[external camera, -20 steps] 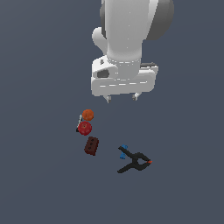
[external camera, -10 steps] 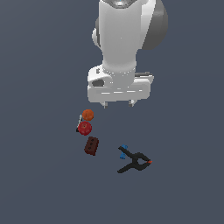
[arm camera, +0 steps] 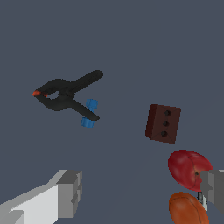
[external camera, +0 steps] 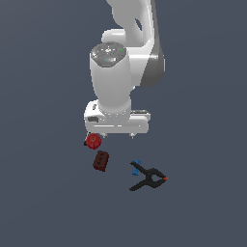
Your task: Pick up a designated object from a clutter of objects.
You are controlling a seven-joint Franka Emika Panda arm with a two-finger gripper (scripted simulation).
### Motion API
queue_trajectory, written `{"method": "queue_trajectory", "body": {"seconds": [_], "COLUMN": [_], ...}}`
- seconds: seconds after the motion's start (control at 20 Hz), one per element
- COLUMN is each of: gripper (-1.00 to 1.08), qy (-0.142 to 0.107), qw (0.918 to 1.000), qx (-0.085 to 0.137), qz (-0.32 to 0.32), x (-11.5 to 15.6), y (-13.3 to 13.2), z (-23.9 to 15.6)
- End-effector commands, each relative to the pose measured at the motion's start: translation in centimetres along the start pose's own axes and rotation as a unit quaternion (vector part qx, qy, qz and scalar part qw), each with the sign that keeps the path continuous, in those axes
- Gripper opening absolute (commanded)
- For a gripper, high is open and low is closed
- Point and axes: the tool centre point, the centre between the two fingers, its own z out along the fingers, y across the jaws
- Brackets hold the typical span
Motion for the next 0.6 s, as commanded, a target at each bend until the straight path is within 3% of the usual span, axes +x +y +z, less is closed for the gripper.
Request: {"method": "queue_trajectory", "body": {"seconds": [0.0,0.55], "gripper": [1.00,1.00], "qy": [0.000,0.000], "qw": [0.9998,0.9970], "qx": [-0.002,-0.013], "qz": [0.018,0.076], "x": [0.8,2.2], "y": [1.7,7.6], "z": [2.6,11.5]}}
